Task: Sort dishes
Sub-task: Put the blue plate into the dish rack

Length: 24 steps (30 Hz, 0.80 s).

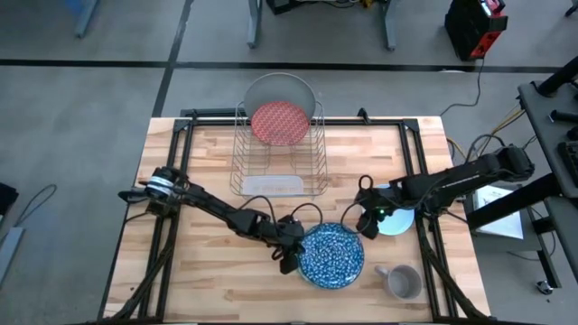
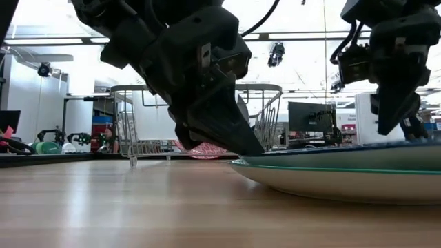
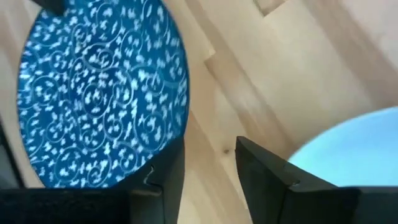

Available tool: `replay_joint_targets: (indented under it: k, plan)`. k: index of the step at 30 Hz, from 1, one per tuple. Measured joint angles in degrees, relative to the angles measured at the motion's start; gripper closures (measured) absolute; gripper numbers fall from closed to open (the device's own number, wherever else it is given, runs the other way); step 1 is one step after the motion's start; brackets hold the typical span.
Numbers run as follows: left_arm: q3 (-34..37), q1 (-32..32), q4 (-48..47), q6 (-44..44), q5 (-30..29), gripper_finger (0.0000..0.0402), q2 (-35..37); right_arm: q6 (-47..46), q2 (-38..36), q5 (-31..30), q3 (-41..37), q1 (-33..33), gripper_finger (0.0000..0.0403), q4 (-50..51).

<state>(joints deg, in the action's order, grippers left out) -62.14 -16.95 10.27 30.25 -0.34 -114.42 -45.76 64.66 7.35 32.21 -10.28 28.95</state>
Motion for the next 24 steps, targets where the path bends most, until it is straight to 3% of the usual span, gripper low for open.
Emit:
replay_joint_targets:
  k: [10,24]
  plan:
    - [-0.05,-0.02,4.35,0.97,-0.22,0.0401,-1.87,0.63,1.95,3.05,-0.46,0.04,0.0217,-4.91]
    - [0.01,-0.02,4.53,1.62,-1.74,0.0401,-2.03,-0.28,3.46,4.17,-0.51,0.02,0.0195,-6.79]
